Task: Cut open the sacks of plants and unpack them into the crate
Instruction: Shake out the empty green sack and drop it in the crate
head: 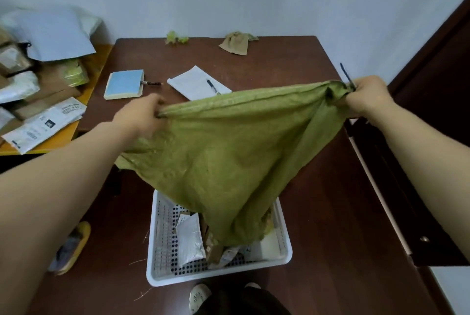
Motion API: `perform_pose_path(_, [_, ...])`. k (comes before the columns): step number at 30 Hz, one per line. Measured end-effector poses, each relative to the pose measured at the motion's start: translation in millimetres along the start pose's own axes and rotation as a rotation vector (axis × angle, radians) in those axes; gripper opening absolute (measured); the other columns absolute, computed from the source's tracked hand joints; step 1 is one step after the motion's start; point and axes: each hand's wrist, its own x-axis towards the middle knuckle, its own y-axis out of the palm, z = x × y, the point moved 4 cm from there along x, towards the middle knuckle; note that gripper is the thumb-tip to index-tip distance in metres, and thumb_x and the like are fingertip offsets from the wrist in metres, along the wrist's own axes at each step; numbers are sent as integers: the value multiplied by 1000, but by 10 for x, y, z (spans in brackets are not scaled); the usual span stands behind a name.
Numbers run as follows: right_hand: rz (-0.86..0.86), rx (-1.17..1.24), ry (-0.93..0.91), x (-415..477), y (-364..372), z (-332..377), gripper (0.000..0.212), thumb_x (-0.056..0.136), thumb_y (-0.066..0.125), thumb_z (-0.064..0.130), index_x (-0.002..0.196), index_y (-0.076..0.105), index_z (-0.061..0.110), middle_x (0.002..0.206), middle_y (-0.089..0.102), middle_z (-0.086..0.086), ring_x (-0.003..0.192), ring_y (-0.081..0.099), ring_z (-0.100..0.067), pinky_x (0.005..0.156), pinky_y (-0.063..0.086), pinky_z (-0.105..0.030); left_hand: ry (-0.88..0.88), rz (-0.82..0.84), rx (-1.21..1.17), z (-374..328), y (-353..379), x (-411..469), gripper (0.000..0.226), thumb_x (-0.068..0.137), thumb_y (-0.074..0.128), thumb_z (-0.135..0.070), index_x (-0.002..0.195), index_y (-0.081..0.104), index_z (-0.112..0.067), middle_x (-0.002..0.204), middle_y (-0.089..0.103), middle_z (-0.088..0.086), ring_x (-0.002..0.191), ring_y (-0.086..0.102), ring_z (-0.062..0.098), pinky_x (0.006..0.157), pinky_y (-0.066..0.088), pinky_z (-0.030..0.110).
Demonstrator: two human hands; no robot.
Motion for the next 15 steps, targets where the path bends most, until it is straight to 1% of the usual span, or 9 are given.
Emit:
perform_pose_path(1, [28,-14,39,-15,31,-42,18,73,78,9,65,62,11,72,60,-10,71,60,-23,71,55,-36,-31,85,52,40,101,-5,44,86,67,-31,124,55,-11,119,61,11,109,56,31,88,46,38])
perform_pose_path(2, [41,-5,61,-35,47,-49,23,70,81,8,63,59,13,69,60,-10,69,60,-24,66,54,-34,-62,146,39,49,182,-32,40,87,65,-33,117,60,-6,114,63,13,107,58,32,84,45,35])
perform_pose_path(4, [60,-19,75,-85,108,-22,26,65,85,11,64,60,12,75,64,-12,73,63,-26,69,54,-35,-168,272,-199,-10,288,-148,45,85,64,-47,100,66,-5,98,67,10,95,63,30,80,48,32])
perform_pose_path(6, [103,-59,99,-149,218,17,30,60,89,16,72,63,9,84,68,-15,80,66,-30,77,56,-40,-257,410,-396,-170,371,-254,57,79,61,-63,97,67,-10,96,68,7,90,66,27,86,52,37])
perform_pose_path(7, [142,-49,119,-209,290,50,35,58,90,17,78,64,6,85,68,-14,81,66,-30,76,56,-40,-290,449,-478,-259,410,-300,56,80,57,-65,97,66,-12,96,67,7,89,66,27,85,53,38])
perform_pose_path(9, [247,19,149,-336,455,134,46,52,93,17,85,64,2,86,69,-14,80,67,-30,74,56,-40,-413,449,-764,-407,505,-337,43,89,55,-53,94,63,-11,86,68,9,75,67,25,69,56,33])
perform_pose_path(11, [314,70,135,-424,596,234,50,50,94,19,86,66,0,88,70,-15,81,68,-30,75,58,-42,-519,456,-1077,-570,580,-346,36,94,53,-41,89,62,-7,68,69,10,57,67,23,53,55,30])
perform_pose_path(13, [350,167,106,-540,697,367,44,54,92,18,87,69,0,87,72,-16,81,70,-30,76,58,-45,-559,446,-1273,-687,630,-327,32,98,49,-34,84,59,-7,57,66,8,46,65,19,43,54,29])
perform_pose_path(15, [401,294,96,-675,756,514,32,61,89,14,84,70,0,77,73,-11,75,72,-25,69,60,-38,-583,385,-1414,-758,638,-288,27,99,46,-26,82,56,-7,51,65,6,42,63,16,41,55,29])
